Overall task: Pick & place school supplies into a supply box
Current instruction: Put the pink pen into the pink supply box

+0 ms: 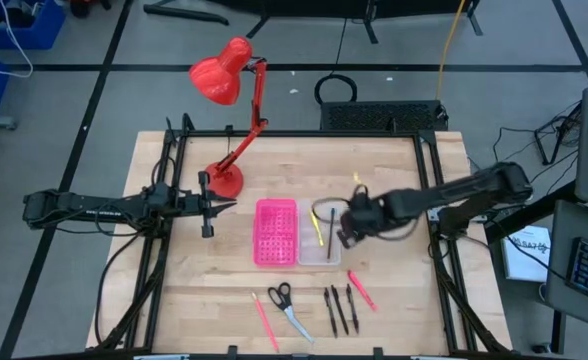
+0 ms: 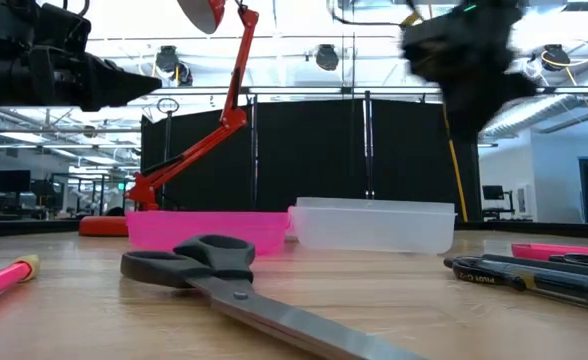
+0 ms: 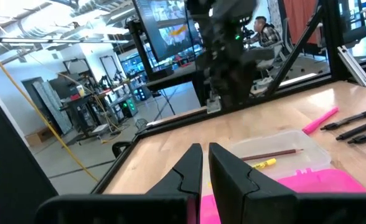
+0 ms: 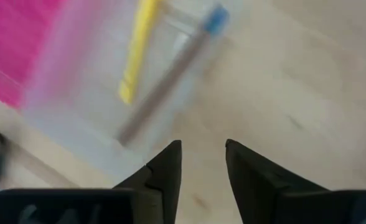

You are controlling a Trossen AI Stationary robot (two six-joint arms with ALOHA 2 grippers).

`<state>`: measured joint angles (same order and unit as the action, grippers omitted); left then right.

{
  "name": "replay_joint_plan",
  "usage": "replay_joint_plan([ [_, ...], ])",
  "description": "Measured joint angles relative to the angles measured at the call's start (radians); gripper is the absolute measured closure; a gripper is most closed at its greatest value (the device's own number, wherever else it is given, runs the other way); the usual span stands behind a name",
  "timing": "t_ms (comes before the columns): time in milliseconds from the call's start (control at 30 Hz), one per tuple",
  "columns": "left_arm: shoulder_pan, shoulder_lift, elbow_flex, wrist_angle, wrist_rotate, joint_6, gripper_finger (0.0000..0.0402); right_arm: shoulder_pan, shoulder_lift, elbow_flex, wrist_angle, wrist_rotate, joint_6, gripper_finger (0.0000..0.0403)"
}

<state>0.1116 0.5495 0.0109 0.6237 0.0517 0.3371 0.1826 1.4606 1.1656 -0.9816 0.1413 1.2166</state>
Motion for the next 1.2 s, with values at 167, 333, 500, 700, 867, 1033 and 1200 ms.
replay_joint_plan([
  [167,0.000,0.000,0.000,-0.009,0.000,-0.002,0.0364,0.178,-0.013,0.000,-0.046,-0.026,0.180,0.0304],
  [333,0.000,0.000,0.000,-0.014,0.000,-0.002,0.0364,0.335,0.023,0.000,-0.010,0.066,0.327,0.0330],
  [500,0.000,0.000,0.000,-0.017,0.000,-0.002,0.0364,0.437,0.094,0.000,0.072,0.071,0.376,0.0385],
  [700,0.000,0.000,0.000,-0.025,0.000,-0.001,0.0364,0.489,0.218,0.032,0.176,0.055,0.417,0.0402],
  [867,0.000,0.000,0.000,-0.032,0.000,-0.001,0.0364,0.503,0.325,0.134,0.045,-0.063,0.419,0.0402],
  [1033,0.000,0.000,0.000,-0.053,0.000,-0.003,0.0364,0.507,0.375,0.173,0.056,-0.063,0.367,0.0390],
  [1200,0.000,0.000,0.000,-0.063,0.000,-0.003,0.0364,0.507,0.401,0.170,0.087,-0.068,0.307,0.0339],
])
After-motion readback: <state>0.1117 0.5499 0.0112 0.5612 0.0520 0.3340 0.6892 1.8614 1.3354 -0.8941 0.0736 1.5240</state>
